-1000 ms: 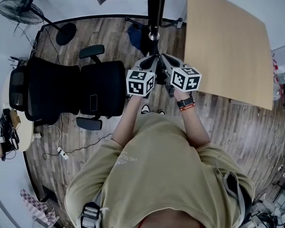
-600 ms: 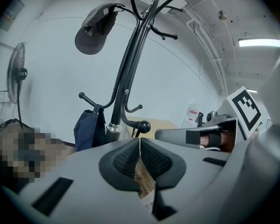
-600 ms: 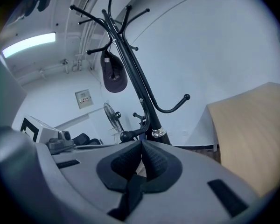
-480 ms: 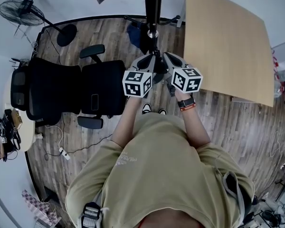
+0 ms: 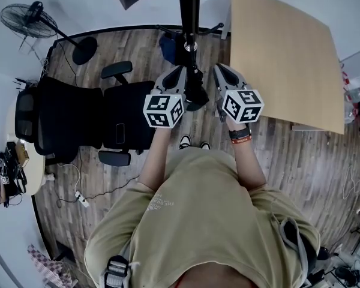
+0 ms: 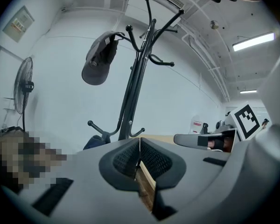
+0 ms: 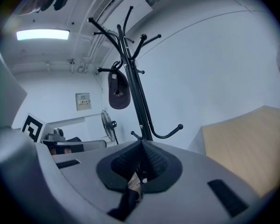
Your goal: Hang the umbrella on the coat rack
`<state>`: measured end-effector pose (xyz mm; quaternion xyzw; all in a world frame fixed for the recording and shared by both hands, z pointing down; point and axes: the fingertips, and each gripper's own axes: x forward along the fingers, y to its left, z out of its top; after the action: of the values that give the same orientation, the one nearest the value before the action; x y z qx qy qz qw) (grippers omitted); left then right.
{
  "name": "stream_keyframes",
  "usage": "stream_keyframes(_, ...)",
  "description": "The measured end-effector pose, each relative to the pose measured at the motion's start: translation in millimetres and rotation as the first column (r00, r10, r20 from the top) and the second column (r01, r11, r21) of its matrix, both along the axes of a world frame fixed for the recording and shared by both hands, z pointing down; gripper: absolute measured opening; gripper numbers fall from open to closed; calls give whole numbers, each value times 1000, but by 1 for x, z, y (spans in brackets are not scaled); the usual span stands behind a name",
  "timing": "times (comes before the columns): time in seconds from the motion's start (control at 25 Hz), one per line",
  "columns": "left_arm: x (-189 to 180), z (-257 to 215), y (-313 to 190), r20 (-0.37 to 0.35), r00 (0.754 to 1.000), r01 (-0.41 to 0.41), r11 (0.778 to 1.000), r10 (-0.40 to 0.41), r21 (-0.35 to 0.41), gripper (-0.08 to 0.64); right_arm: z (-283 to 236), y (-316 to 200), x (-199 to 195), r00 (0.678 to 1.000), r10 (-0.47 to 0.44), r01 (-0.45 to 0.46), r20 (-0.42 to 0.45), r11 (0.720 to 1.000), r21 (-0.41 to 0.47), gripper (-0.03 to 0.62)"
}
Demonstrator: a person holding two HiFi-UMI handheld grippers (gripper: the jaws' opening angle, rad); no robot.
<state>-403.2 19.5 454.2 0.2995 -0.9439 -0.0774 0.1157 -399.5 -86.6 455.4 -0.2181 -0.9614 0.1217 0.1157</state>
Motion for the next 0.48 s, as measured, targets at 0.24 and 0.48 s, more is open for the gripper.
stream_keyframes(0.24,6,-28,12,74,997,37,999,-37,4,25,-31,-13,8,996,44,-49,83,997,55,15)
stream_keyframes(0.48,12,-40,13,128,991,52,998,-50,-18,25,-42,-12,16,991,62,-75,122,992,100,15)
